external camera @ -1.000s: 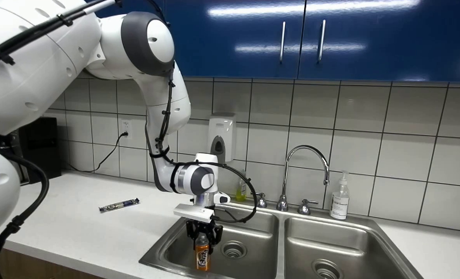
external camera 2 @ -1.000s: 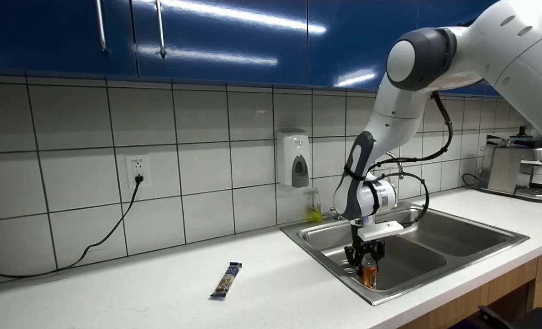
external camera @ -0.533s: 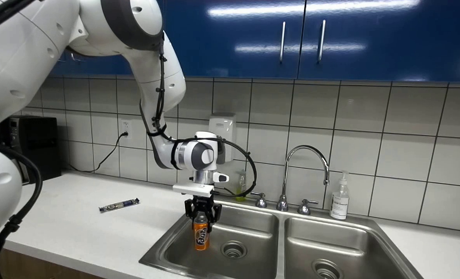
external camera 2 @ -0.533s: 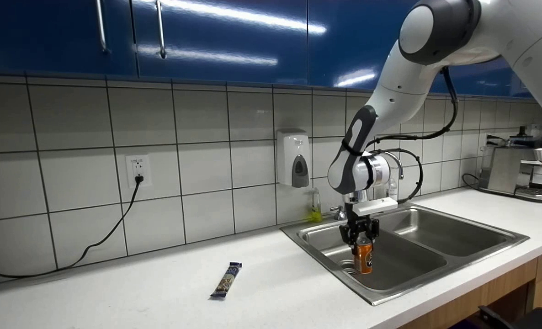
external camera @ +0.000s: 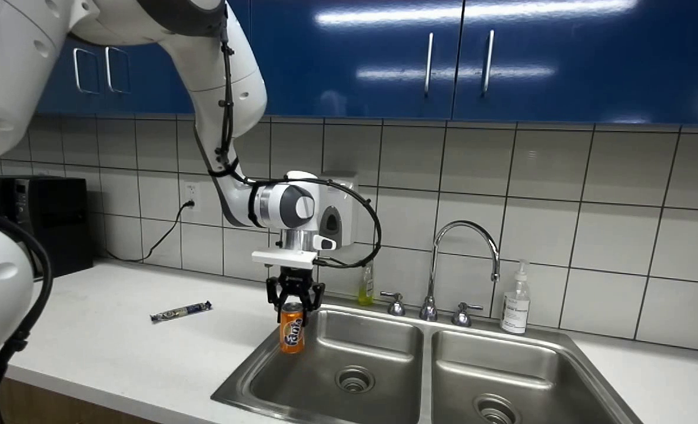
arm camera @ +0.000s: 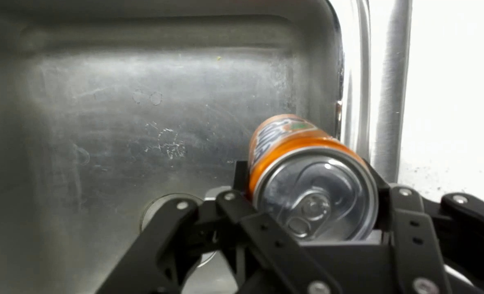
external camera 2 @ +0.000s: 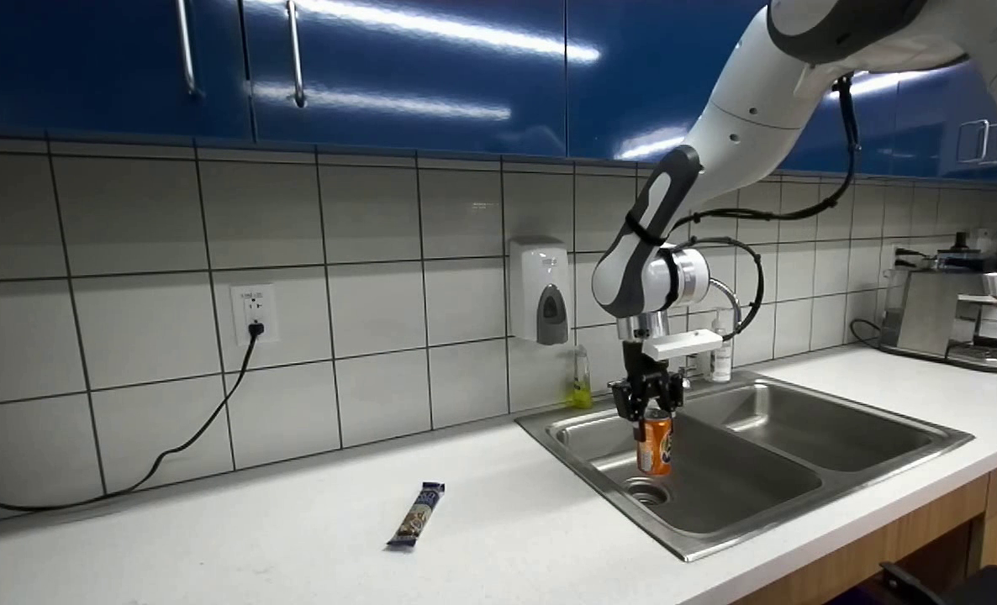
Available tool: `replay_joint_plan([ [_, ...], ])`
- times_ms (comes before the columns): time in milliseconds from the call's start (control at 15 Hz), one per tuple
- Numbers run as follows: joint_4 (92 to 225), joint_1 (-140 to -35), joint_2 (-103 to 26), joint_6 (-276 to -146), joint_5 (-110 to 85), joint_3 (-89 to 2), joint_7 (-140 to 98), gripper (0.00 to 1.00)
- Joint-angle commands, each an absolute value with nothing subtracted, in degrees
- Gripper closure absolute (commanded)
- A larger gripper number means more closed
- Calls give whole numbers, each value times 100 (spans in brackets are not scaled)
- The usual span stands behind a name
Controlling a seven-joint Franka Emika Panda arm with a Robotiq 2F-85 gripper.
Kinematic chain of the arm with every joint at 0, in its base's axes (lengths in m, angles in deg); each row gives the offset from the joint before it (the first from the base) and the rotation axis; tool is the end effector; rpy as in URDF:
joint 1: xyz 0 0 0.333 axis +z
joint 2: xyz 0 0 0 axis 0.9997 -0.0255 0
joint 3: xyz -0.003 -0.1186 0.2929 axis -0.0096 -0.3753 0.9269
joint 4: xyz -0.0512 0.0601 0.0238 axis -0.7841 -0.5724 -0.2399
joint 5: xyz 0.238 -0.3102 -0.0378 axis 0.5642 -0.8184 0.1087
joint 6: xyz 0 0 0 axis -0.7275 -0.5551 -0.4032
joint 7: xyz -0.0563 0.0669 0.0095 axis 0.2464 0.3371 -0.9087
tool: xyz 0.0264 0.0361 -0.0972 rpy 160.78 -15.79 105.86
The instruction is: Remove the can from the sink
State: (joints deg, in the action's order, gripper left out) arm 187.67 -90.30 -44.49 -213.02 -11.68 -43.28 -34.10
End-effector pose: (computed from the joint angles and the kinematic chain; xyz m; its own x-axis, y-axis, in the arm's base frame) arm 0.5615 -0.0528 0.2154 0.9883 0.0792 -0.1300 0.0828 -0.9963 0.0226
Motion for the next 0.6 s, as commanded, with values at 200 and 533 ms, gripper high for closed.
replay_joint_plan([
  [200,19140,-9085,-3699,-20967,-1112,-3952,-3996,62],
  [533,19303,-8967,-3544,-20916,-1023,-3637,-4294,62],
])
